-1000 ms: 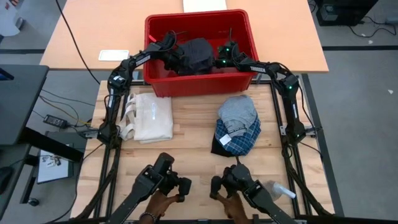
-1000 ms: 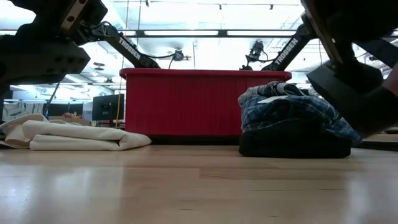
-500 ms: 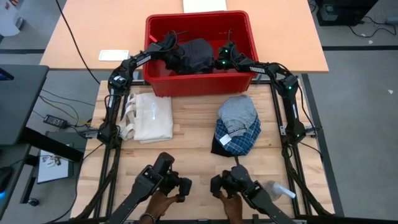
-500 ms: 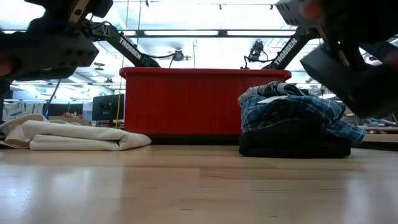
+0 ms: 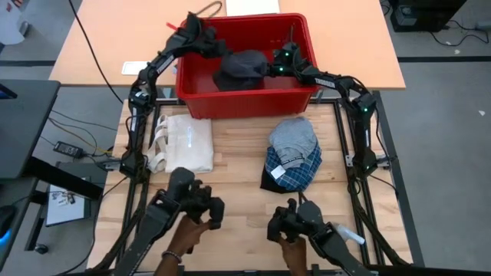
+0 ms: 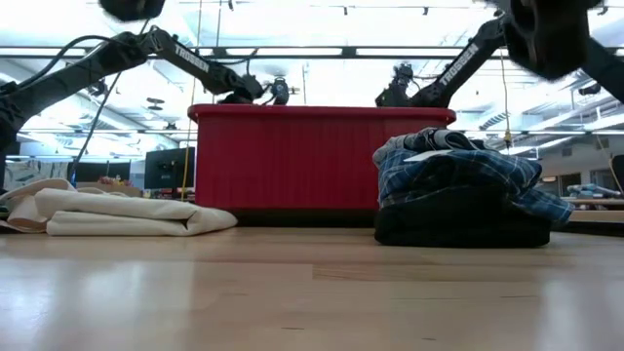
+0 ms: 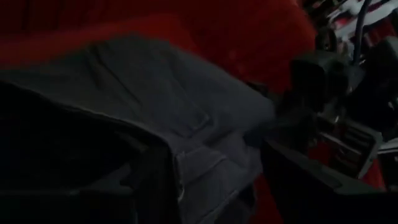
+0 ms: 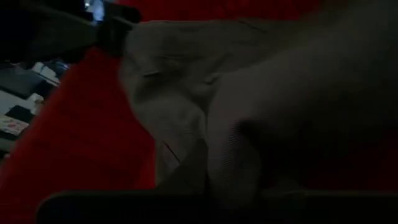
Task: Fold laundry
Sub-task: Remove the gray shorts from the red laundry bin
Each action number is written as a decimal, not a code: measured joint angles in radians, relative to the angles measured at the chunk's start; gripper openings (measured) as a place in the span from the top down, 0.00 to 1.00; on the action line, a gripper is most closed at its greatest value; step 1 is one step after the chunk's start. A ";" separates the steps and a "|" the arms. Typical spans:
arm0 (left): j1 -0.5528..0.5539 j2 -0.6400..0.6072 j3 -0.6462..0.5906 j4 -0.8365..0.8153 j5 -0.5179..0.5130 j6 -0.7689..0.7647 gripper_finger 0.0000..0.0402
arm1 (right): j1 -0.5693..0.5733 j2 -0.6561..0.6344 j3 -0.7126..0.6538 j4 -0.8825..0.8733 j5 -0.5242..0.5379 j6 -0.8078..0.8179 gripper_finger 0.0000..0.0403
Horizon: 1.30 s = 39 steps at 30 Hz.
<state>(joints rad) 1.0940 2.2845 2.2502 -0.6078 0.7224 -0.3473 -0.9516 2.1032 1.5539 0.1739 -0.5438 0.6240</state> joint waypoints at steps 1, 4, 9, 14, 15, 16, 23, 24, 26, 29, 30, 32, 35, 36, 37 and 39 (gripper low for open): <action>0.003 0.000 0.017 0.004 0.000 0.000 0.38 | 0.000 -0.013 0.000 0.003 0.000 -0.009 0.89; 0.008 0.000 0.063 0.013 0.000 -0.006 0.38 | -0.001 -0.042 0.000 0.007 0.001 -0.023 0.89; 0.009 -0.001 0.095 0.014 -0.001 -0.009 0.38 | -0.002 -0.068 -0.001 -0.004 0.007 -0.090 0.89; 0.021 -0.019 0.103 0.096 0.016 -0.018 0.39 | -0.015 -0.087 0.000 -0.114 0.023 -0.135 0.89; 0.027 -0.027 0.103 0.126 0.014 -0.022 0.39 | -0.018 -0.087 -0.001 -0.125 0.023 -0.143 0.89; 0.033 -0.035 0.103 0.154 0.009 -0.030 0.39 | -0.020 -0.089 -0.002 -0.129 0.023 -0.150 0.89; 0.046 -0.034 0.101 0.169 -0.015 -0.071 0.39 | -0.028 -0.095 0.070 -0.113 -0.015 -0.172 0.89; 0.046 -0.034 0.101 0.170 -0.016 -0.072 0.39 | -0.026 -0.096 0.094 -0.118 -0.022 -0.183 0.89; 0.045 -0.035 0.101 0.185 -0.014 -0.080 0.39 | -0.019 -0.102 0.160 -0.146 -0.028 -0.212 0.89; 0.048 -0.035 0.101 0.213 -0.012 -0.104 0.39 | -0.011 -0.109 0.275 -0.241 -0.041 -0.276 0.89; 0.049 -0.035 0.101 0.226 -0.012 -0.111 0.39 | -0.008 -0.109 0.314 -0.283 -0.042 -0.300 0.89; 0.049 -0.035 0.101 0.243 -0.010 -0.124 0.39 | -0.002 -0.109 0.396 -0.389 -0.044 -0.347 0.89; 0.049 -0.035 0.101 0.270 -0.002 -0.153 0.39 | 0.012 -0.107 0.521 -0.537 -0.027 -0.416 0.89; 0.049 -0.035 0.101 0.289 0.005 -0.163 0.39 | 0.016 -0.107 0.563 -0.580 -0.024 -0.431 0.89; 0.049 -0.035 0.101 0.309 0.012 -0.180 0.39 | 0.020 -0.107 0.605 -0.623 -0.024 -0.442 0.89; 0.049 -0.035 0.101 0.361 0.032 -0.213 0.39 | 0.027 -0.107 0.684 -0.709 -0.024 -0.464 0.89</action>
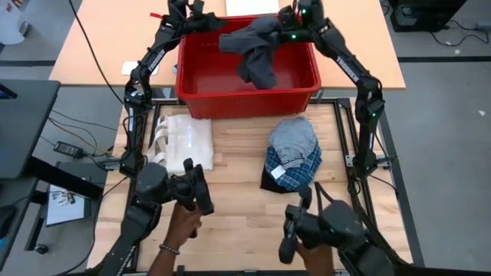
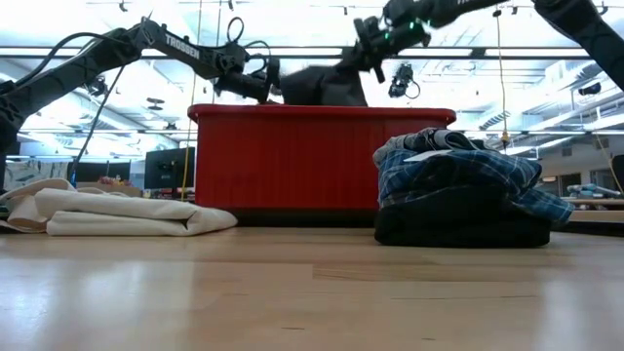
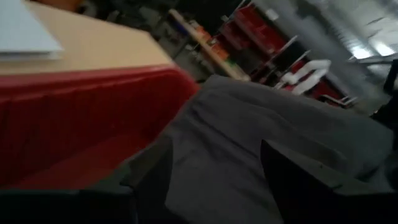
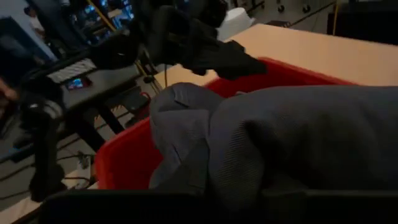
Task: Fold laundry
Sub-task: Remove the gray shorts from the red laundry bin
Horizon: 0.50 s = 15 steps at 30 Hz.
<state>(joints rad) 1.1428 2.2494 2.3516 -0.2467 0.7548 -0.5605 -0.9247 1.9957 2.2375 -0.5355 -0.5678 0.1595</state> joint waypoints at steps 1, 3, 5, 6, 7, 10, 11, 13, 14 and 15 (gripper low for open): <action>0.002 0.000 0.000 0.034 0.014 -0.025 0.39 | 0.003 0.000 0.040 -0.043 0.000 -0.015 0.89; 0.005 0.000 0.000 0.110 0.049 -0.085 0.39 | 0.011 0.000 0.116 -0.124 0.000 -0.047 0.89; 0.006 -0.001 0.000 0.164 0.069 -0.126 0.39 | 0.019 -0.042 0.094 -0.118 -0.009 -0.070 0.89; 0.006 -0.001 0.001 0.181 0.080 -0.143 0.39 | 0.020 -0.069 0.078 -0.132 -0.008 -0.075 0.89; 0.006 -0.001 0.003 0.183 0.088 -0.160 0.39 | 0.021 -0.092 0.075 -0.156 -0.010 -0.081 0.89; 0.002 -0.002 0.003 0.190 0.106 -0.186 0.39 | 0.026 -0.161 0.075 -0.235 -0.025 -0.109 0.89; 0.001 -0.003 0.004 0.191 0.108 -0.187 0.39 | 0.028 -0.183 0.075 -0.253 -0.032 -0.118 0.89; 0.000 -0.004 0.004 0.192 0.108 -0.193 0.39 | 0.041 -0.225 0.075 -0.281 -0.033 -0.133 0.89; 0.001 -0.004 0.004 0.192 0.108 -0.200 0.39 | 0.051 -0.245 0.075 -0.296 -0.036 -0.141 0.89; 0.001 -0.004 0.004 0.192 0.107 -0.205 0.39 | 0.061 -0.266 0.075 -0.310 -0.047 -0.151 0.89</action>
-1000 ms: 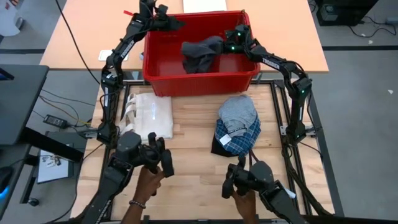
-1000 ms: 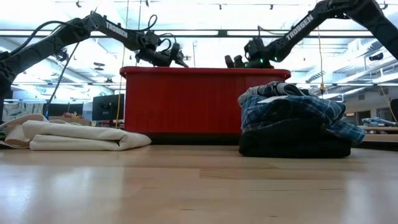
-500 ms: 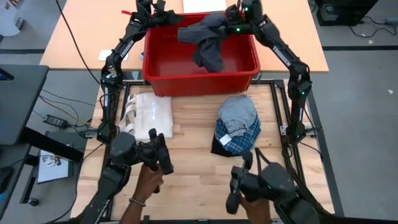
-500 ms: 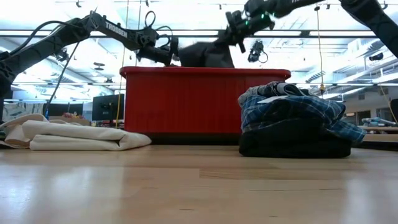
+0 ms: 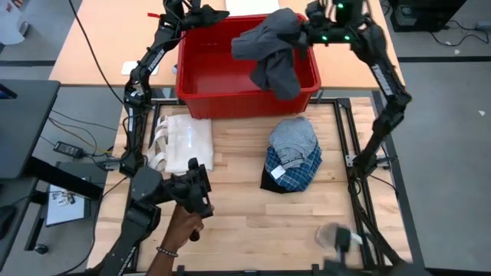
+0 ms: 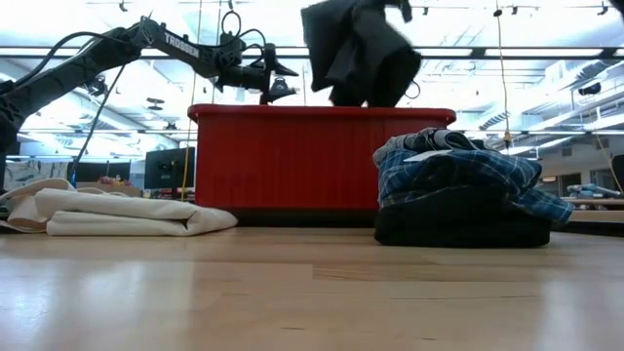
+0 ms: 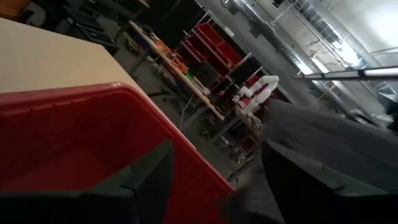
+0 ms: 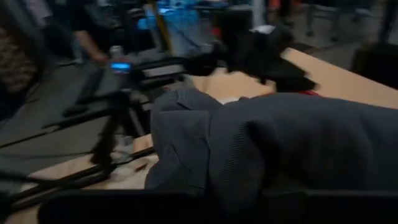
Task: Fold laundry
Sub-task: Remove the gray shorts from the red laundry bin
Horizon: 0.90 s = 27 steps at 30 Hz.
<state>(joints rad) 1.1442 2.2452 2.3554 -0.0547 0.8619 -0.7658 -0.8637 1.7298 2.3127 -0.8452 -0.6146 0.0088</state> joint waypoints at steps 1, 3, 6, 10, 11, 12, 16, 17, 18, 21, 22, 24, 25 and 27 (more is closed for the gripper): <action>0.000 0.000 0.000 -0.001 -0.004 -0.005 0.39 | 0.012 -0.019 0.000 -0.015 -0.012 -0.009 0.89; 0.000 0.000 0.000 -0.001 -0.014 -0.010 0.39 | 0.040 -0.057 0.000 -0.043 -0.041 -0.018 0.89; 0.000 0.000 0.000 -0.001 -0.036 -0.018 0.39 | 0.087 -0.107 0.000 -0.090 -0.076 -0.019 0.89; -0.001 0.000 0.000 -0.001 -0.082 -0.077 0.39 | 0.172 -0.149 0.000 -0.170 -0.089 -0.007 0.89; 0.000 0.000 0.000 -0.001 -0.088 -0.087 0.39 | 0.197 -0.154 0.000 -0.192 -0.090 -0.005 0.89; -0.002 0.000 0.000 -0.001 -0.088 -0.102 0.39 | 0.224 -0.157 0.000 -0.212 -0.089 -0.003 0.89; -0.021 0.000 0.000 0.020 -0.072 -0.119 0.39 | 0.324 -0.165 -0.001 -0.280 -0.092 -0.001 0.89; -0.029 0.000 0.000 0.042 -0.067 -0.118 0.39 | 0.341 -0.171 -0.001 -0.302 -0.086 -0.002 0.89; -0.036 -0.004 0.000 0.063 -0.068 -0.121 0.39 | 0.354 -0.180 -0.002 -0.325 -0.076 -0.002 0.89; -0.067 -0.028 0.000 0.096 -0.127 -0.101 0.39 | 0.376 -0.223 -0.013 -0.348 -0.045 0.006 0.89; -0.075 -0.038 0.000 0.095 -0.151 -0.088 0.39 | 0.380 -0.244 -0.027 -0.342 -0.042 0.014 0.89; -0.090 -0.061 0.001 0.091 -0.198 -0.059 0.39 | 0.389 -0.295 -0.075 -0.324 -0.041 0.034 0.89; -0.096 -0.071 0.001 0.085 -0.219 -0.044 0.39 | 0.395 -0.322 -0.110 -0.315 -0.040 0.042 0.89; -0.104 -0.088 0.001 0.081 -0.244 -0.028 0.39 | 0.411 -0.379 -0.206 -0.288 -0.039 0.063 0.89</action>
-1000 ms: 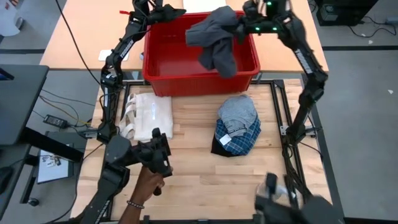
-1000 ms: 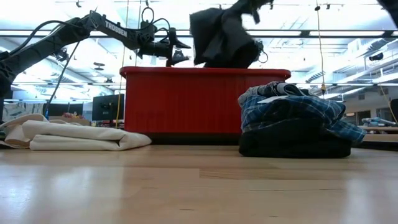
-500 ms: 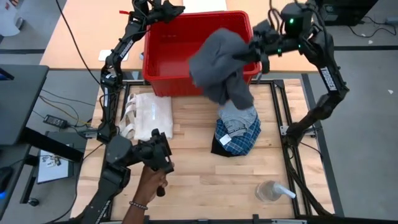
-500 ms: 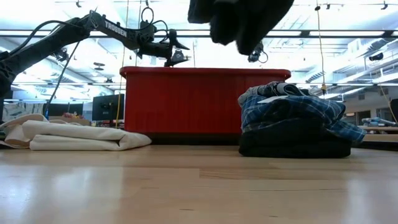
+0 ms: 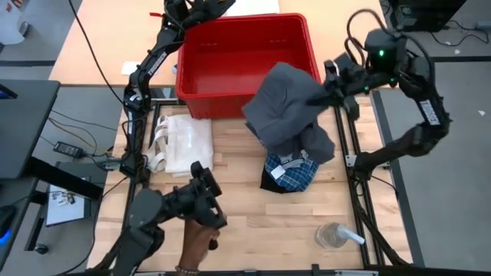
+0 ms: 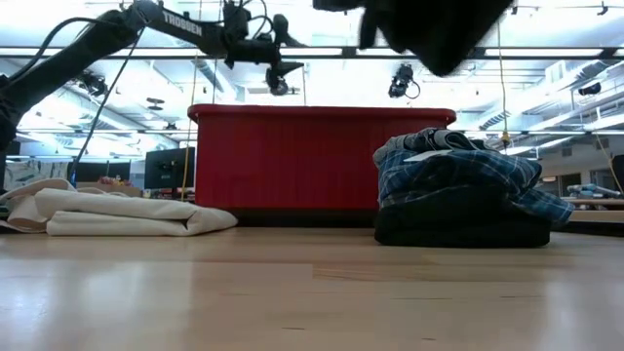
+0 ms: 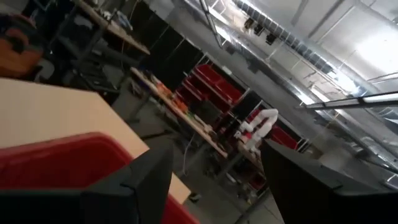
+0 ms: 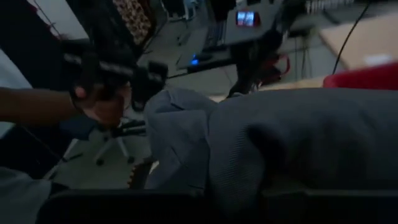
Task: Fold laundry
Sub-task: Remove the gray shorts from the red laundry bin
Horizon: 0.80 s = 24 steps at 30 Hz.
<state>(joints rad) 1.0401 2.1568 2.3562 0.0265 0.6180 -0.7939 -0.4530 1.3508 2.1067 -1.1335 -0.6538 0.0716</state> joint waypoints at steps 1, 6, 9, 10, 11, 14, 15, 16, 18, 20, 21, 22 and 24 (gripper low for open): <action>-0.002 -0.008 0.000 -0.001 -0.001 -0.001 0.39 | 0.007 -0.030 -0.058 0.015 0.003 0.013 0.89; -0.022 -0.055 0.000 -0.075 0.004 0.015 0.39 | 0.044 -0.189 -0.377 0.197 -0.005 0.116 0.89; -0.035 -0.076 0.000 -0.152 0.005 0.054 0.39 | 0.077 -0.263 -0.549 0.385 -0.067 0.198 0.89; -0.037 -0.080 0.000 -0.170 0.007 0.057 0.39 | 0.091 -0.277 -0.601 0.449 -0.096 0.225 0.89; -0.041 -0.081 0.000 -0.173 0.007 0.058 0.39 | 0.109 -0.284 -0.651 0.515 -0.122 0.254 0.89; -0.047 -0.088 0.000 -0.180 0.006 0.050 0.39 | 0.166 -0.281 -0.770 0.692 -0.167 0.307 0.89; -0.047 -0.090 0.000 -0.176 0.007 0.049 0.39 | 0.182 -0.276 -0.801 0.737 -0.167 0.307 0.89; -0.047 -0.092 0.000 -0.172 0.007 0.048 0.39 | 0.191 -0.271 -0.829 0.772 -0.163 0.297 0.89; -0.047 -0.093 0.000 -0.173 0.007 0.033 0.39 | 0.188 -0.267 -0.884 0.798 -0.155 0.278 0.89; -0.047 -0.093 0.000 -0.180 0.007 0.025 0.39 | 0.160 -0.278 -0.937 0.797 -0.145 0.273 0.89; -0.047 -0.092 0.000 -0.180 0.007 0.025 0.39 | 0.145 -0.296 -0.966 0.794 -0.127 0.271 0.89; -0.047 -0.092 0.000 -0.181 0.007 0.025 0.39 | 0.131 -0.321 -0.995 0.795 -0.113 0.269 0.89; -0.047 -0.092 0.000 -0.184 0.007 0.028 0.39 | 0.100 -0.386 -1.062 0.807 -0.090 0.268 0.89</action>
<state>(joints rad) 0.9928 2.0644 2.3566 -0.1574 0.6254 -0.7662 -0.3535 0.9647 1.0443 -0.3261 -0.7440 0.3393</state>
